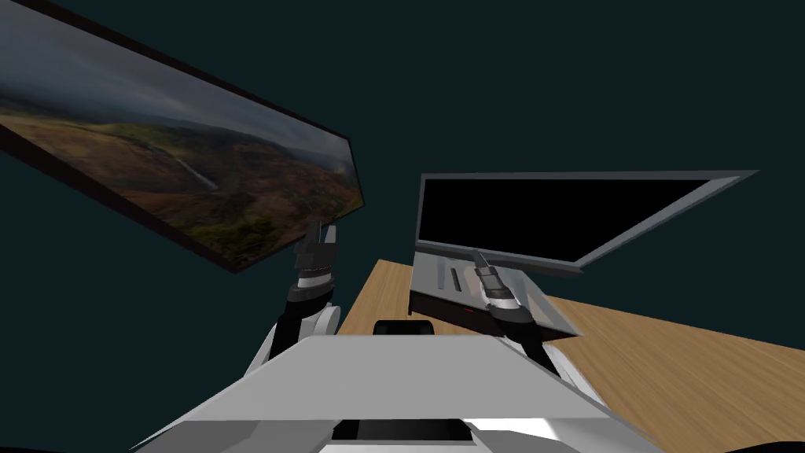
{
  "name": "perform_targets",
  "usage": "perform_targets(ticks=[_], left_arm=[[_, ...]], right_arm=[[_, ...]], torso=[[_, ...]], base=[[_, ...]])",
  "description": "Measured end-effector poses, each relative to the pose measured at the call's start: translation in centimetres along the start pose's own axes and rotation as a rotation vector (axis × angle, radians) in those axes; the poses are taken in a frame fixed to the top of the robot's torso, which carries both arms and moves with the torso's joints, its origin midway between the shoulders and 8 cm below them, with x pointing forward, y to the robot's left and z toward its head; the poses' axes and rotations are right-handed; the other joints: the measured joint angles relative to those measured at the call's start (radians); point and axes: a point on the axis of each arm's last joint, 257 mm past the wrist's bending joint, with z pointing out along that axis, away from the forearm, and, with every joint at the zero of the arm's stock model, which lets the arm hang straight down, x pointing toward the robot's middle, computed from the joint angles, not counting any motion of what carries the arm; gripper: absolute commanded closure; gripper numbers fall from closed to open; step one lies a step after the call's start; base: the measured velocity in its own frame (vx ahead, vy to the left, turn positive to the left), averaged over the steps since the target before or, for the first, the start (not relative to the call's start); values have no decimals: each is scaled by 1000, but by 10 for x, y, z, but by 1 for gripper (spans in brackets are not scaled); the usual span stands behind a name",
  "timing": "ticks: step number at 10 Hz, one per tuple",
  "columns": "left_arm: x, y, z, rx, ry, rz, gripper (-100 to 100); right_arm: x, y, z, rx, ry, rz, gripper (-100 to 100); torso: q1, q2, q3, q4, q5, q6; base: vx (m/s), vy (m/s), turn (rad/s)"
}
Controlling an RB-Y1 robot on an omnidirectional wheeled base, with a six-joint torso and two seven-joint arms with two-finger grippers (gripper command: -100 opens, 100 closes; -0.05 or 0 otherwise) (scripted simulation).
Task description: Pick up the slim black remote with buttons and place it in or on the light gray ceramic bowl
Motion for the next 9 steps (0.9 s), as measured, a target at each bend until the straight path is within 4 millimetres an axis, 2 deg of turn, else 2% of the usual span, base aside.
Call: perform_targets(ticks=[5,9], left_arm=[[0,0,0,0,0,0,0],[0,0,0,0,0,0,0]], right_arm=[[27,-29,-25,56,138,-210,-100],[46,-57,-54,94,265,-378,-100]], torso=[[0,-1,0,0,0,0],[0,-1,0,0,0,0]], base=[[-16,-11,148],[-15,-15,169]])
